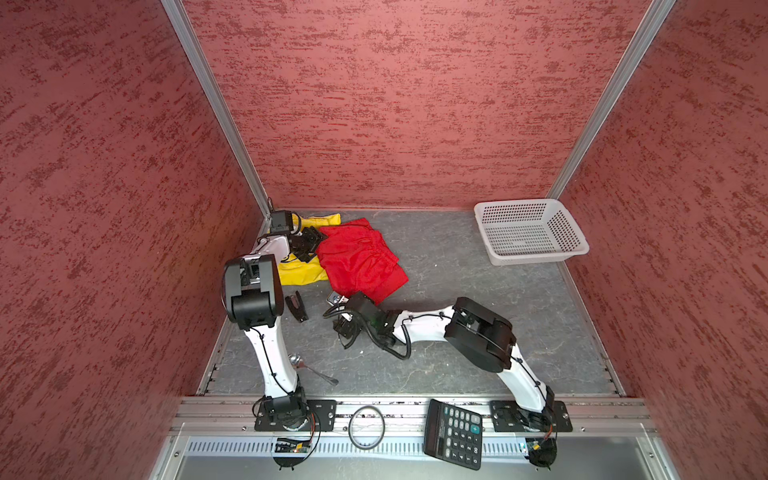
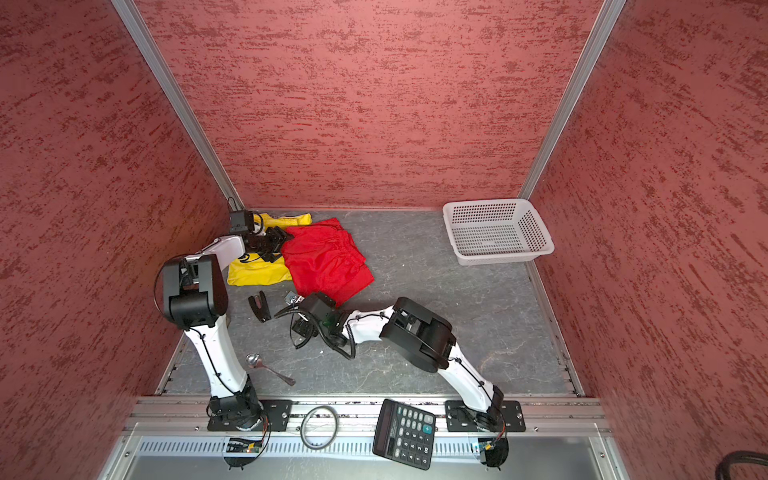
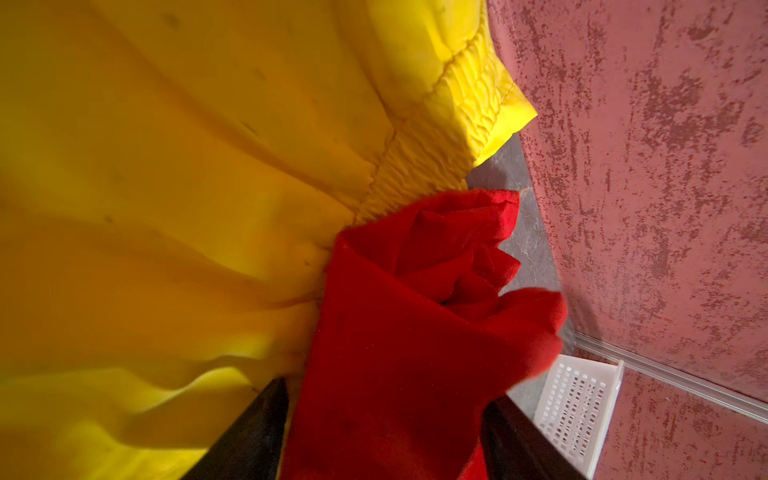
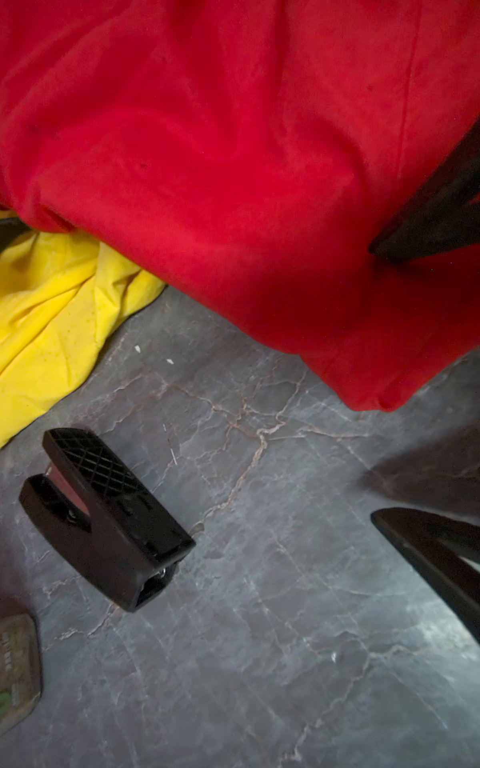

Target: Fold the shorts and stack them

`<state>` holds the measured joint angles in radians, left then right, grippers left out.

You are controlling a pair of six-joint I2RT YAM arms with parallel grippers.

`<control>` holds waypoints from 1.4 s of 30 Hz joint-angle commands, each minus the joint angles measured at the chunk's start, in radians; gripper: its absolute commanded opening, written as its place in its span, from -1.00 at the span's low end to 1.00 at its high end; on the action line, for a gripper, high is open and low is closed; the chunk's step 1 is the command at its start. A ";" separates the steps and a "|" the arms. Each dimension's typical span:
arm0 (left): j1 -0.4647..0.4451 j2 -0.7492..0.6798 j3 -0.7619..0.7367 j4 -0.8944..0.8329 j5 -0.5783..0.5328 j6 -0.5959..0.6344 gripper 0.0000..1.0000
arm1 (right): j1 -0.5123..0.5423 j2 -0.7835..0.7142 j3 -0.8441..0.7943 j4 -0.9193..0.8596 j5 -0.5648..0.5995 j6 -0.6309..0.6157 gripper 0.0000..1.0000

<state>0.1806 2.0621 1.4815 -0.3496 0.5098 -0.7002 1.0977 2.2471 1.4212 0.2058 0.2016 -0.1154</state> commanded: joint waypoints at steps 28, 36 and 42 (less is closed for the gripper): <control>-0.087 0.233 0.584 -0.163 -0.017 0.085 -0.96 | -0.166 -0.042 0.087 0.065 -0.286 0.313 -1.00; -0.051 0.300 0.766 -0.237 -0.011 0.140 -0.96 | -0.176 0.053 0.255 0.050 -0.325 0.349 -1.00; 0.000 0.278 0.754 -0.227 0.026 0.136 -0.95 | -0.176 0.082 0.333 0.058 -0.357 0.377 -1.00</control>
<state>0.1562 2.3425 2.2288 -0.5877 0.5259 -0.5930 0.9169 2.3093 1.7126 0.2573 -0.1074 0.2306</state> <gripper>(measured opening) 0.082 0.042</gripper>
